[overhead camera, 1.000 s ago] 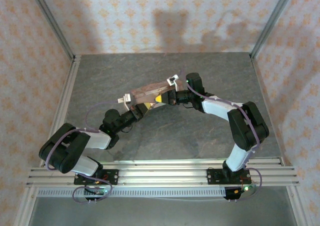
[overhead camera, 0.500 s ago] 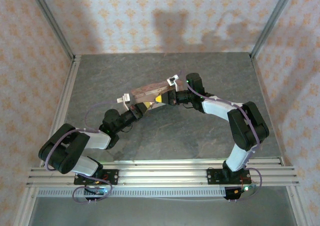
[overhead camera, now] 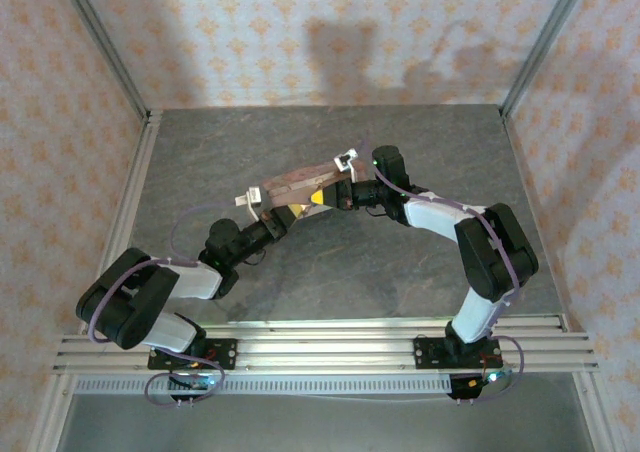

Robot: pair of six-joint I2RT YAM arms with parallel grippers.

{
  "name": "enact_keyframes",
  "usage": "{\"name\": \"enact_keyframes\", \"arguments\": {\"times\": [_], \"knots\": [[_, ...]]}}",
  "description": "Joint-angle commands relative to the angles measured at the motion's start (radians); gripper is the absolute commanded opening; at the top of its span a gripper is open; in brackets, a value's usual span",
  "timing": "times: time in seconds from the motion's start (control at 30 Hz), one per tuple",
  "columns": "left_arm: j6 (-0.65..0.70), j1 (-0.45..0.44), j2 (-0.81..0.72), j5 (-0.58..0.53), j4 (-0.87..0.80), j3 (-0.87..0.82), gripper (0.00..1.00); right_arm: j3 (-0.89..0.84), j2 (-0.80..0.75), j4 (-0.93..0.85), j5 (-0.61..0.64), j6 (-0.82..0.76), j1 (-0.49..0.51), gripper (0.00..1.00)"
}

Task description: Unlock the padlock with the key

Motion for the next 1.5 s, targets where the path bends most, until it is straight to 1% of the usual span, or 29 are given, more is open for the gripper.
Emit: {"name": "enact_keyframes", "arguments": {"times": [0.0, 0.57, 1.13, 1.47], "knots": [[-0.004, -0.011, 0.009, -0.019, 0.051, 0.025, 0.00, -0.001, -0.043, 0.067, -0.031, 0.005, 0.006, 0.00], [-0.016, -0.010, -0.002, -0.040, 0.057, 0.028, 0.00, -0.011, -0.045, 0.078, -0.041, 0.012, 0.006, 0.00], [-0.029, -0.019, 0.031, -0.044, 0.061, 0.045, 0.00, -0.036, -0.051, 0.215, -0.035, 0.116, 0.006, 0.00], [-0.027, -0.031, 0.066, -0.056, 0.059, 0.062, 0.00, -0.044, -0.054, 0.239, -0.034, 0.135, 0.009, 0.00]]}}
